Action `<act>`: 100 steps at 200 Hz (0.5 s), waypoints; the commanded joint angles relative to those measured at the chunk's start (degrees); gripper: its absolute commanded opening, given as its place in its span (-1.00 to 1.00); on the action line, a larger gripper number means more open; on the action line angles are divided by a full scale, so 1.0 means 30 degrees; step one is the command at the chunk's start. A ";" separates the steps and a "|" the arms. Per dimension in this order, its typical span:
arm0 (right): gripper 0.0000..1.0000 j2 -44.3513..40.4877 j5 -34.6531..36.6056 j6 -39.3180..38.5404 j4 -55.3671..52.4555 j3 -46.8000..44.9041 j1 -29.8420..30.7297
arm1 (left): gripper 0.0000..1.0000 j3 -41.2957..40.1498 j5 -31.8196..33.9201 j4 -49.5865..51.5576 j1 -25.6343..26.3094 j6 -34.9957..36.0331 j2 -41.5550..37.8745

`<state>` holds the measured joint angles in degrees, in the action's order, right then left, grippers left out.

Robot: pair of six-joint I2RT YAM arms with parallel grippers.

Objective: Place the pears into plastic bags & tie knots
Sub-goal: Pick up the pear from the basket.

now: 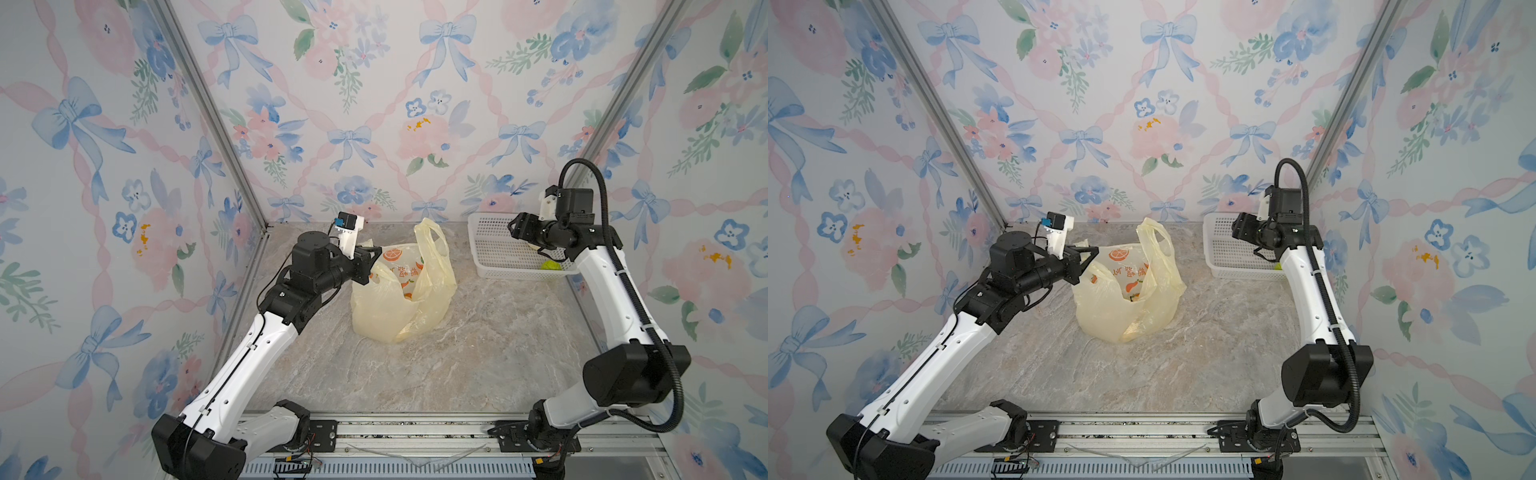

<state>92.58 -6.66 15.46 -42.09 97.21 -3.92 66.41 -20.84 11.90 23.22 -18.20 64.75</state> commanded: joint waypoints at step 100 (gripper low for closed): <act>0.58 1.2589 0.4999 -0.1879 -0.7533 1.0357 -0.4494 | -1.00 -0.0590 -0.1285 -0.0931 -0.0043 -0.0234 -0.0739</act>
<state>126.80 6.96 10.50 -57.65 123.72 -15.33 65.93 -22.79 11.16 23.22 -18.26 63.26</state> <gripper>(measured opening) 0.779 0.049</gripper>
